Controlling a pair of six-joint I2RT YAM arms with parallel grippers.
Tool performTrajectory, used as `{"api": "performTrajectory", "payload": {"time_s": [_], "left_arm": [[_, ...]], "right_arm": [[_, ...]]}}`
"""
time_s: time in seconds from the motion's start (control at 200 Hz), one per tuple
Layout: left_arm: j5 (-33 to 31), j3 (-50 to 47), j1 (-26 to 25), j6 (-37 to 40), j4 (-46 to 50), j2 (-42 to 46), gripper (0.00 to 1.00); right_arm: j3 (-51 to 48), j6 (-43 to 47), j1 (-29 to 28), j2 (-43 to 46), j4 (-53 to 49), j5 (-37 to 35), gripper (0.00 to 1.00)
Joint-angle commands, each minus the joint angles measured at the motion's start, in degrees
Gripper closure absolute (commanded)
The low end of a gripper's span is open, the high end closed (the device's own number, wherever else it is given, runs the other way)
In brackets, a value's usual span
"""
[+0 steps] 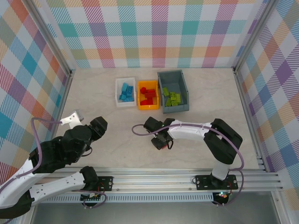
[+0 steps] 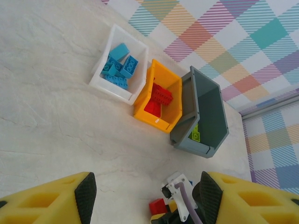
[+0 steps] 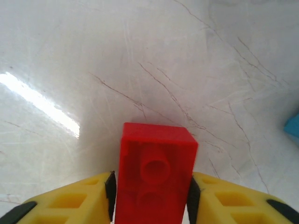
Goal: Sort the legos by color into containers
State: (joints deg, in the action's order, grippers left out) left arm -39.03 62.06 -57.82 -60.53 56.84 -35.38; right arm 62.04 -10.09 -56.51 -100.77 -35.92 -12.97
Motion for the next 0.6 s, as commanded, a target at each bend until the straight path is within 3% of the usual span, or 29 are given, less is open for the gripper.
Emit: {"api": "performTrajectory", "payload": {"time_s": [0.0, 0.25, 0.43, 0.49, 0.595], "left_arm": [[0.93, -0.37, 0.59, 1.11, -1.02, 0.28, 0.38], [3.35, -0.01, 0.66, 4.75, -4.29, -2.42, 0.38], [8.3, 1.44, 2.36, 10.32, -9.39, -9.81, 0.35], [13.89, 2.8, 6.78, 12.17, -10.25, -13.57, 0.35], [31.76, 2.78, 19.13, 13.75, -15.97, -18.65, 0.35]], "right_arm": [[0.07, -1.38, 0.6, -0.37, 0.95, 3.93, 0.59], [1.45, -3.82, 1.57, 6.16, -0.13, 2.37, 0.69], [13.81, -5.52, 7.94, 5.74, -3.68, 1.88, 0.69], [20.0, -6.03, 9.53, 2.58, -4.77, 1.68, 0.69], [30.3, -6.07, 10.91, -4.3, -6.5, -0.64, 0.69]]}}
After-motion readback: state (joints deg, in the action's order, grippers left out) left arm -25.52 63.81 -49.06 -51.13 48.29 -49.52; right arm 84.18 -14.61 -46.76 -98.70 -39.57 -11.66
